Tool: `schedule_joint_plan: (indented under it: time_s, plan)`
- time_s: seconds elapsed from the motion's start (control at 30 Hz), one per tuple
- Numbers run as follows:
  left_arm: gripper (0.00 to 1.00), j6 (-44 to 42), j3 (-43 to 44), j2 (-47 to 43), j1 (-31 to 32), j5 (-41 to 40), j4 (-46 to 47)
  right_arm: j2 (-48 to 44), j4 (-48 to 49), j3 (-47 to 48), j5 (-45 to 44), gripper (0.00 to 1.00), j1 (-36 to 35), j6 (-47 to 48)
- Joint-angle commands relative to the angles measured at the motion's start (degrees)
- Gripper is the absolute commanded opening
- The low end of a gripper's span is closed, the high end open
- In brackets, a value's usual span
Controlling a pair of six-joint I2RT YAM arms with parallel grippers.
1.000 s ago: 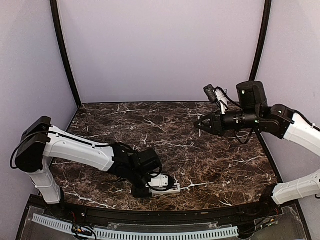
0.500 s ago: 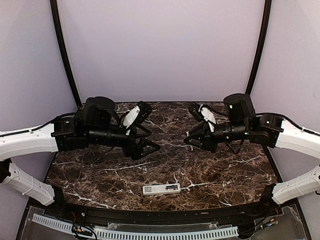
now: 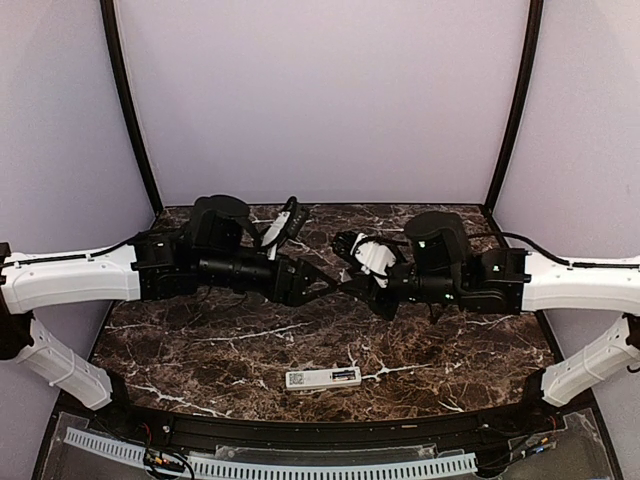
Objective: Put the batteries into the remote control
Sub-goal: Pass from the right arm to the left
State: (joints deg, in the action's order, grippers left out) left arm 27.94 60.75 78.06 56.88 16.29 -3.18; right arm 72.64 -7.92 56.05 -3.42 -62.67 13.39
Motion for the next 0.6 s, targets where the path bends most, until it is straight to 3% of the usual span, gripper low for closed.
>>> schedule_joint_plan:
  time_s: [0.0, 0.13, 0.3, 0.57]
  plan:
    - [0.75, 3.25, 1.16, -0.77, 0.05, 0.63, 5.23, 3.64, 3.59, 1.89, -6.07, 0.07, -1.77, 2.28]
    - [0.71, 3.16, 1.01, -0.84, 0.02, -2.65, 4.71, 5.13, 4.49, 2.88, -5.77, 0.07, -2.41, 2.00]
    - [0.52, 2.49, 1.89, 0.12, 0.00, -8.44, 0.13, 6.35, 4.80, 3.92, -5.78, 0.07, -3.22, 1.62]
    - [0.49, 3.86, 1.41, 1.22, 0.00, -6.16, 2.76, 8.44, 5.74, 5.72, -6.23, 0.07, -3.40, -0.42]
